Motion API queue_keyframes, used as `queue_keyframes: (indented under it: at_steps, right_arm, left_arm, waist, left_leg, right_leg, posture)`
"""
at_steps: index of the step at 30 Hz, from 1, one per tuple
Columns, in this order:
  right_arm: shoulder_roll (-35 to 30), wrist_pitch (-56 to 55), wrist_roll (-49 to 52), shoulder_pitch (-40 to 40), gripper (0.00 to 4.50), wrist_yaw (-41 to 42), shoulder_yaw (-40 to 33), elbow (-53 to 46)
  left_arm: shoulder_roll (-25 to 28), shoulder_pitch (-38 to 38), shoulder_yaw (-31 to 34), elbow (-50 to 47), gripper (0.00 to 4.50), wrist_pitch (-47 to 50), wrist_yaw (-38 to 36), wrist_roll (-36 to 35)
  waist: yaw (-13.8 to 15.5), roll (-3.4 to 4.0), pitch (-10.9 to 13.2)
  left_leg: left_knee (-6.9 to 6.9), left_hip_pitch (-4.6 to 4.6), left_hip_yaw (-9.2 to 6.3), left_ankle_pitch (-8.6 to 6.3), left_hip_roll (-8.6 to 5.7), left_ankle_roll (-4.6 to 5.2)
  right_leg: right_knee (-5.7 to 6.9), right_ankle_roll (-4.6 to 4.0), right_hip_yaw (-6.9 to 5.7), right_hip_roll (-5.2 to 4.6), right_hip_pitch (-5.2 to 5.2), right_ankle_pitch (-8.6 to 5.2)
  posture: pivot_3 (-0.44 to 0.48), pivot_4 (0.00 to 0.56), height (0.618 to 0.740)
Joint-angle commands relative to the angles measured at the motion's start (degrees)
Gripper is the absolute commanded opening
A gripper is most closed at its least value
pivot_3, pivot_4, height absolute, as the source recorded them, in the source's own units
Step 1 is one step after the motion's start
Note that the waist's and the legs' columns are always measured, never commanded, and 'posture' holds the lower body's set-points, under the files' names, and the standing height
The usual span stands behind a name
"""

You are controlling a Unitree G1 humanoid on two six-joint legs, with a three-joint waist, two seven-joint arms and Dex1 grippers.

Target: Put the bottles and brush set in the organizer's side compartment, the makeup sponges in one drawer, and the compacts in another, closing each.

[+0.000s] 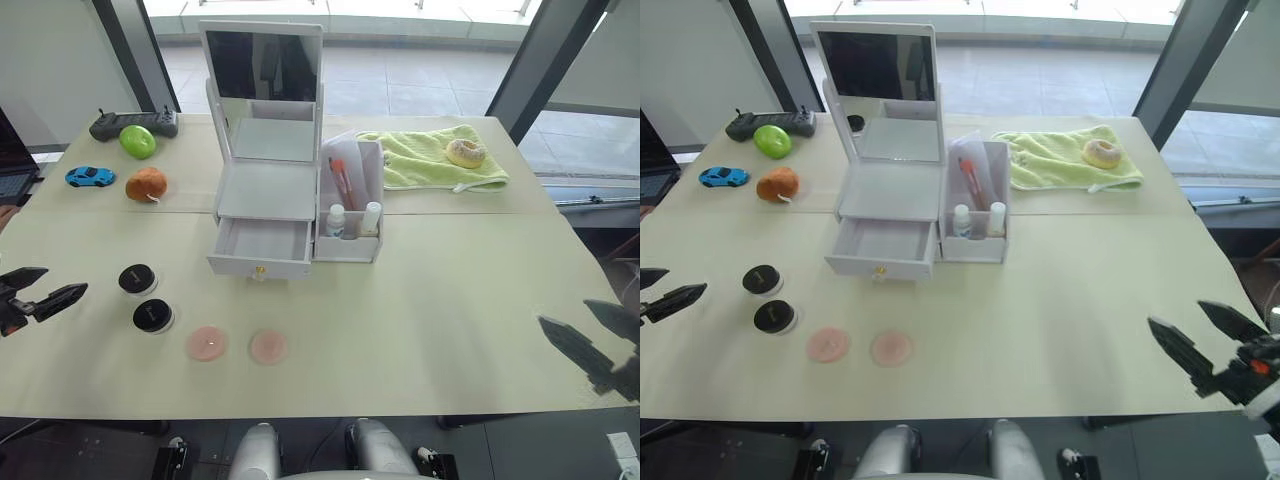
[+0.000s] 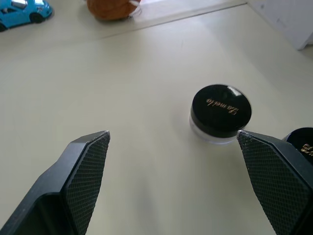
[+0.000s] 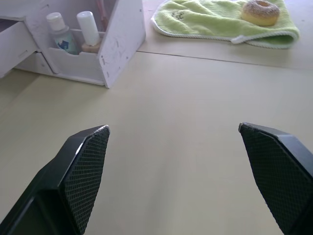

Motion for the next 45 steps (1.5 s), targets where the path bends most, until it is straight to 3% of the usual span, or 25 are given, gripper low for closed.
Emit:
queue_keyframes:
  at_steps: [1, 6, 12, 14, 20, 25, 30, 34, 39, 45]
  right_arm:
    - [1.3, -3.53, 1.42, 2.71, 4.5, 2.23, -5.43, 2.36]
    - [2.17, -5.77, 1.42, 5.64, 4.5, 3.24, -7.68, 5.29]
    - [0.47, -4.89, 3.2, 2.47, 4.5, -0.7, -2.86, 1.1]
    - [-1.0, -3.74, 4.45, -0.13, 4.5, -3.51, 0.34, -1.87]
    - [-7.74, 0.1, 4.95, -12.79, 4.5, -11.68, 18.4, -8.81]
    - [-12.12, 1.65, 3.91, -23.63, 4.5, -11.61, 32.35, -9.54]
    - [-15.49, 2.31, 3.22, -30.94, 4.5, -8.54, 40.19, -8.8]
    - [-17.54, 3.28, 1.65, -36.33, 4.5, -7.58, 45.75, -8.27]
    - [-16.22, 3.83, 0.06, -41.31, 4.5, -9.08, 50.56, -8.27]
    - [-13.96, 4.61, -0.14, -43.73, 4.5, -11.38, 52.8, -8.35]
  left_arm:
    - [2.36, -3.81, -0.25, 6.02, 4.49, -6.03, -2.51, 1.81]
    - [5.59, -5.72, -1.16, 11.55, 4.49, -6.12, -6.69, 3.08]
    - [3.93, -5.29, -1.91, 6.94, 4.49, -4.82, -7.86, 2.51]
    - [2.49, -4.06, -1.88, 2.01, 4.49, -2.92, -7.91, 1.41]
    - [-6.46, 6.57, -3.92, -26.28, 4.49, 6.97, -5.67, -4.2]
    - [-12.77, 16.15, -5.6, -47.33, 4.49, 15.04, -1.35, -9.46]
    - [-15.2, 21.16, -8.58, -60.81, 4.49, 19.1, 2.34, -10.83]
    - [-17.27, 21.63, -12.0, -68.64, 4.49, 22.3, 8.79, -9.84]
    - [-24.92, 21.7, -15.77, -77.53, 4.49, 24.81, 24.83, -4.51]
    - [-31.47, 27.6, -17.73, -84.56, 4.49, 25.85, 35.77, 0.35]
  waist:
    - [0.06, -0.07, -0.02]
    - [-0.35, -0.14, -0.03]
    - [-0.39, -0.03, -0.05]
    - [-0.43, -0.04, -0.06]
    - [-0.89, -0.24, -0.22]
    - [-0.98, -0.34, -0.29]
    - [-0.54, -0.21, -0.3]
    - [-0.05, -0.21, -0.31]
    - [0.31, -0.21, -0.33]
    - [0.31, -0.16, -0.38]
  left_leg:
    - [0.0, -0.01, 0.0, 0.0, 0.03, 0.0]
    - [-0.16, -0.01, 0.06, 0.0, 0.08, 0.0]
    - [-0.5, 0.01, 0.4, 0.0, 0.02, 0.0]
    - [-0.5, 0.01, 0.53, 0.01, 0.01, 0.01]
    - [-0.49, -0.1, 0.7, 0.02, 0.04, 0.01]
    - [-0.22, -0.3, 0.63, 0.02, 0.04, 0.02]
    - [0.19, -0.27, 0.47, 0.02, 0.03, 0.02]
    - [0.26, -0.28, 0.45, 0.02, -0.03, 0.03]
    - [0.31, -0.32, 0.44, 0.02, -0.06, 0.03]
    - [0.35, -0.52, 0.29, 0.02, -0.04, 0.03]
  right_leg:
    - [0.02, 0.0, -0.01, 0.0, -0.03, 0.0]
    - [0.08, -0.06, -0.02, -0.03, -0.04, -0.01]
    - [0.19, -0.09, -0.06, -0.46, -0.04, -0.04]
    - [0.2, -0.07, -0.07, -0.47, -0.01, -0.03]
    - [0.28, 0.29, -0.05, -0.51, 0.12, 0.2]
    - [0.26, 0.34, -0.05, -0.44, 0.08, 0.22]
    - [0.24, 0.48, -0.08, -0.37, 0.07, 0.28]
    - [0.17, 0.55, -0.07, -0.38, 0.12, 0.32]
    - [0.15, 0.6, -0.04, -0.35, 0.12, 0.36]
    - [0.14, 0.6, -0.01, -0.22, 0.29, 0.37]
  posture:
    - [0.0, 0.15, 0.74]
    - [0.0, 0.15, 0.74]
    - [0.0, 0.15, 0.74]
    - [0.0, 0.15, 0.74]
    - [0.0, 0.15, 0.74]
    - [0.0, 0.15, 0.74]
    - [0.0, 0.15, 0.74]
    - [0.0, 0.15, 0.74]
    - [0.0, 0.15, 0.74]
    - [0.0, 0.15, 0.74]
